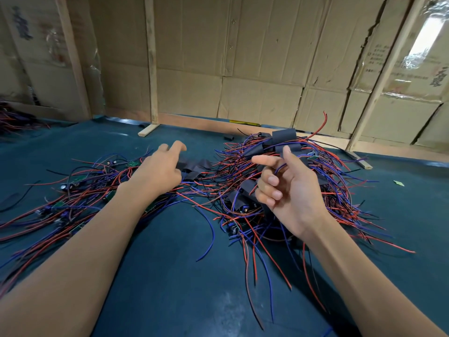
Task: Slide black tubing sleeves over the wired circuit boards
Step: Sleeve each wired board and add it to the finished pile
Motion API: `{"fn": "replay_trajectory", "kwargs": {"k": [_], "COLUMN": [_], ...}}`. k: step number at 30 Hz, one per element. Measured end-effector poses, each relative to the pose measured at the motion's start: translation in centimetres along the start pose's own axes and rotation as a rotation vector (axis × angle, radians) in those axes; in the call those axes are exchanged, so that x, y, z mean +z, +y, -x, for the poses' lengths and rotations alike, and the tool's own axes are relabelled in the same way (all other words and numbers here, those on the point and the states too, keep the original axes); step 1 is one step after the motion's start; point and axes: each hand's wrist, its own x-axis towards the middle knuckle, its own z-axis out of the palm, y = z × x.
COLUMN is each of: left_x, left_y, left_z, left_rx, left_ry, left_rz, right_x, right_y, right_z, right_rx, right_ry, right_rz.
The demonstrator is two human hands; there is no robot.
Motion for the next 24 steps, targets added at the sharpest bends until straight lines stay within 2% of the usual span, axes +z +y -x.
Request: {"fn": "replay_trajectory", "kwargs": {"k": [2,6,9,14,19,24], "left_x": [-0.1,-0.1,-0.3,-0.2,0.2,1.0], "left_y": [0.2,0.9,1.2,1.4,1.6,2.3], "left_z": [0.2,0.2,0.3,0.3,0.2,0.2], "left_rx": [0.005,0.005,0.0,0.056,0.108,0.266], "left_ry": [0.056,0.169,0.215,0.209,0.161,0.153], "left_rz": [0.021,-0.143,-0.09,0.012,-0.034,-0.126], "right_x": [0.0,0.4,0.8,1.2,1.1,0.6], "right_y": [0.1,0.3,0.3,0.5,0.5,0.6], "right_z": [0.0,0.0,0.1,0.5,0.5,0.5], "right_rx": [-0.019,-0.061,-0.086,-0.073,-0.076,-0.118], "right_ry": [-0.018,-0.011,0.031,0.069,0.048,0.018], "right_rz": [-0.005,0.01,0.058,0.146,0.165,0.152]}}
